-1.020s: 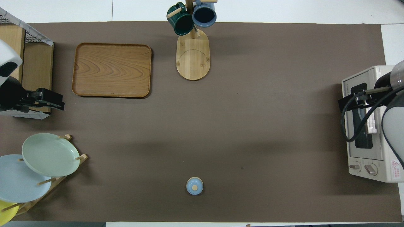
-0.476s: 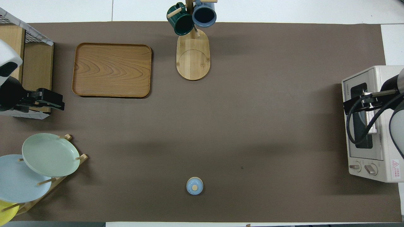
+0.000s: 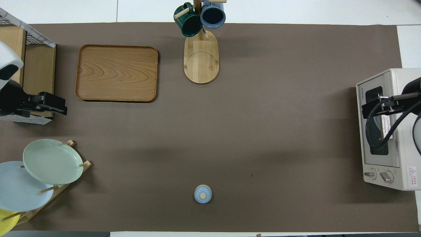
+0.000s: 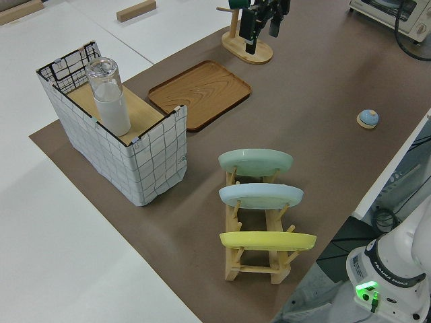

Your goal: Put eggplant into oven

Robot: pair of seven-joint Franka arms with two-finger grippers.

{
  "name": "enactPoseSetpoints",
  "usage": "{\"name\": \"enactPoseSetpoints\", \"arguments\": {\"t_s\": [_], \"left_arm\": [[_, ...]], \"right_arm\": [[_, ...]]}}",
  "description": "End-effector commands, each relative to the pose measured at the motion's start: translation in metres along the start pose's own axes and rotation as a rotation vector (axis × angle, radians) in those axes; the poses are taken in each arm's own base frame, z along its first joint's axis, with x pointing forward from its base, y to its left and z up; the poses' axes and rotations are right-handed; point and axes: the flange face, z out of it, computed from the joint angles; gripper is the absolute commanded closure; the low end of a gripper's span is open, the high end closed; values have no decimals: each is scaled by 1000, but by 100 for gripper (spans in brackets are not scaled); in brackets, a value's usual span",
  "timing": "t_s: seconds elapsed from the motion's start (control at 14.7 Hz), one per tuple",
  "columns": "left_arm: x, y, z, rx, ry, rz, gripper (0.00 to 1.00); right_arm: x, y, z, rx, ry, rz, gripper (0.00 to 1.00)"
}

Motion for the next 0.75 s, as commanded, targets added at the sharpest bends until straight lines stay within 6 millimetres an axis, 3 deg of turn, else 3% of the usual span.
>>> {"name": "enactPoseSetpoints", "arguments": {"t_s": [0.0,0.2,0.34,0.68], "left_arm": [[-3,-3,-2,20,4,4,0],[-3,-4,-2,19,4,3,0],[-3,-3,-2,20,4,4,0],[-3,-3,-2,20,4,4,0]], "right_arm": [[-2,2,-7,22,14,29,0],[-3,8,-7,13,12,34,0],[-6,24,-6,20,10,65,0],[-4,1,-8,14,6,24,0]]}}
